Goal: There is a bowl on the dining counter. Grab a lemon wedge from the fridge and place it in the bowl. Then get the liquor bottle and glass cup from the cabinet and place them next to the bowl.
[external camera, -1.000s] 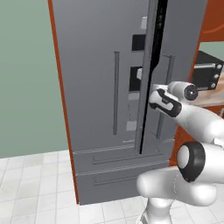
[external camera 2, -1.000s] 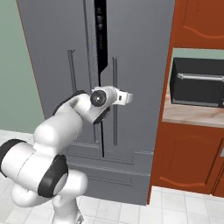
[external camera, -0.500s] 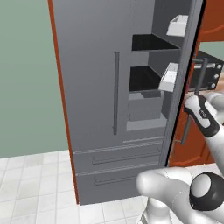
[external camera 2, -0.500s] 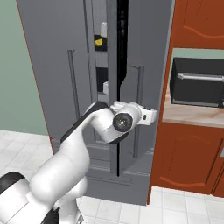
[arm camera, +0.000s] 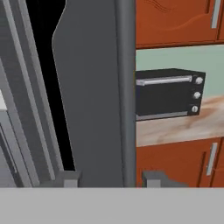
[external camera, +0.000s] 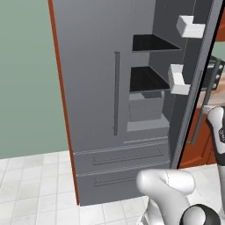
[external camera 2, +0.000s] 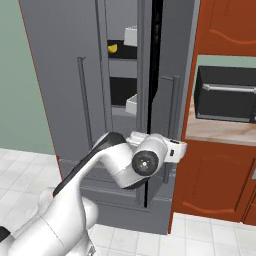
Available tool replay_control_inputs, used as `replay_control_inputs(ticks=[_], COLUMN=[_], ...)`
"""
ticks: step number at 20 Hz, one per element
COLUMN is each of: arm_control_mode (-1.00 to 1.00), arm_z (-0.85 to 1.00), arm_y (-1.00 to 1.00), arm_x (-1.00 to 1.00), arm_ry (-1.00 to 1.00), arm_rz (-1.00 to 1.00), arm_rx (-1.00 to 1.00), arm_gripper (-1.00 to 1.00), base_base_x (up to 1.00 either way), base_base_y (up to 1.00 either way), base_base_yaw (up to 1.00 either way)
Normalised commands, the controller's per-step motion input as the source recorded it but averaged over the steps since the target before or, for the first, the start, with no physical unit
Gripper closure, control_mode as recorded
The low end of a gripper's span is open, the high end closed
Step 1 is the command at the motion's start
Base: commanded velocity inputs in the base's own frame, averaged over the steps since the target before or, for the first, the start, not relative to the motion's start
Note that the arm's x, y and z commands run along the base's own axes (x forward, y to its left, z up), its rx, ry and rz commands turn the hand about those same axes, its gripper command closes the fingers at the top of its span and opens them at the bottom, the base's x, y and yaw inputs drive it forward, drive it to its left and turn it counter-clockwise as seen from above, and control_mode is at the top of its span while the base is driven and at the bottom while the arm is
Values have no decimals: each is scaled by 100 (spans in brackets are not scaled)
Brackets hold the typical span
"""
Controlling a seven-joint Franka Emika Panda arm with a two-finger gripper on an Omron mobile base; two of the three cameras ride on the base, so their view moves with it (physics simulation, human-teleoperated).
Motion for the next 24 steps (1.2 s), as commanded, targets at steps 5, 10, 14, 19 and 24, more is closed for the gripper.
replay_control_inputs(ticks=[5,10,14,19,24], arm_control_mode=[-100,-100,-100,-100,-100], arm_z=[20,25,21,12,3], arm_y=[79,100,100,99,59], arm_x=[-100,-81,1,63,94], arm_ry=[-1,-1,4,11,10], arm_rz=[0,0,0,0,-1], arm_rx=[-5,-14,-16,-15,-10], arm_gripper=[-100,-100,-100,-100,-100], base_base_x=[0,0,0,0,0], base_base_y=[0,0,0,0,0], base_base_yaw=[0,0,0,0,0])
